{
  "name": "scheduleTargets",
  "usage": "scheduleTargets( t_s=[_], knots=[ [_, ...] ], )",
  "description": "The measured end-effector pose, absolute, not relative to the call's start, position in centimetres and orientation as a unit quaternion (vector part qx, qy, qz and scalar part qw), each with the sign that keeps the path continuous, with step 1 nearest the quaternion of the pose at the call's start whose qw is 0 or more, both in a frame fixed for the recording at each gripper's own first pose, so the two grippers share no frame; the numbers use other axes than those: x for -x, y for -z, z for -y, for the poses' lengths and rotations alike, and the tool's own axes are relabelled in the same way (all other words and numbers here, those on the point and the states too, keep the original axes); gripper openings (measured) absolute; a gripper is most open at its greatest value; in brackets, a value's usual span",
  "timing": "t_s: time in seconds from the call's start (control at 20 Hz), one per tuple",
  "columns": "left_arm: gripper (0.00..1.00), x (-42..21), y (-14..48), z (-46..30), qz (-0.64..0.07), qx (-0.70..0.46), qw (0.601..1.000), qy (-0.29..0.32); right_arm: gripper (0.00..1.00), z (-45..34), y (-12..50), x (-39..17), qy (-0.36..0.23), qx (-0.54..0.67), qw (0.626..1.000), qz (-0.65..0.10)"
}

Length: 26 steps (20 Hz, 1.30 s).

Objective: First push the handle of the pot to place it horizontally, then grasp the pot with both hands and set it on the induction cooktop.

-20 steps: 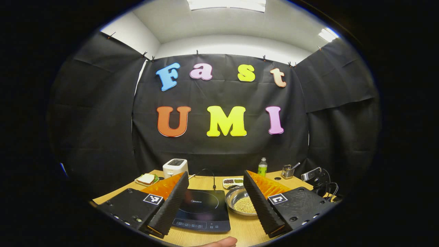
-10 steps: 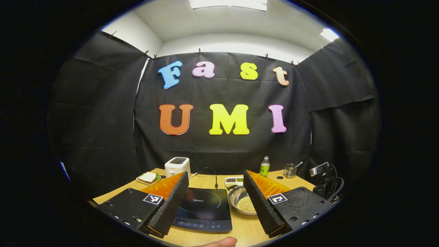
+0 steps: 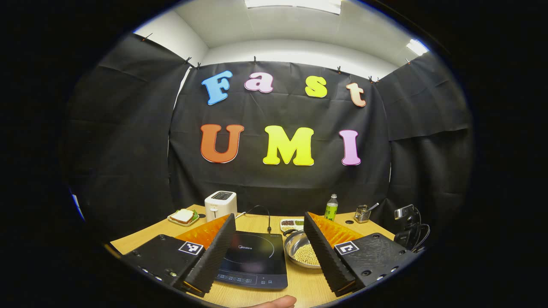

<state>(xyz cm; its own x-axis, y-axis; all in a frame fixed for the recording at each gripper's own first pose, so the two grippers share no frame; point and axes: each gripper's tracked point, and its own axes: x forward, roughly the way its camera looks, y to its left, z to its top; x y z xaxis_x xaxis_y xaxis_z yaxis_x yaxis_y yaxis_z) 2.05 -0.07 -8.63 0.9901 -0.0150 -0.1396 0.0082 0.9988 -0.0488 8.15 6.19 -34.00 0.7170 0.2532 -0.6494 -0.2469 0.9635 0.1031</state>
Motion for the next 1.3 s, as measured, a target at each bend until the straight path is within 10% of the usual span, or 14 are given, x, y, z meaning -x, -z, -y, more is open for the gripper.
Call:
scheduleTargets(
  t_s=[1.3],
  knots=[
    [0.95,-4.7,12.5,-1.3,-0.08,0.029,0.996,-0.004,0.04,-1.2,34.4,-13.4,-0.055,-0.01,0.94,-0.337]
  ],
)
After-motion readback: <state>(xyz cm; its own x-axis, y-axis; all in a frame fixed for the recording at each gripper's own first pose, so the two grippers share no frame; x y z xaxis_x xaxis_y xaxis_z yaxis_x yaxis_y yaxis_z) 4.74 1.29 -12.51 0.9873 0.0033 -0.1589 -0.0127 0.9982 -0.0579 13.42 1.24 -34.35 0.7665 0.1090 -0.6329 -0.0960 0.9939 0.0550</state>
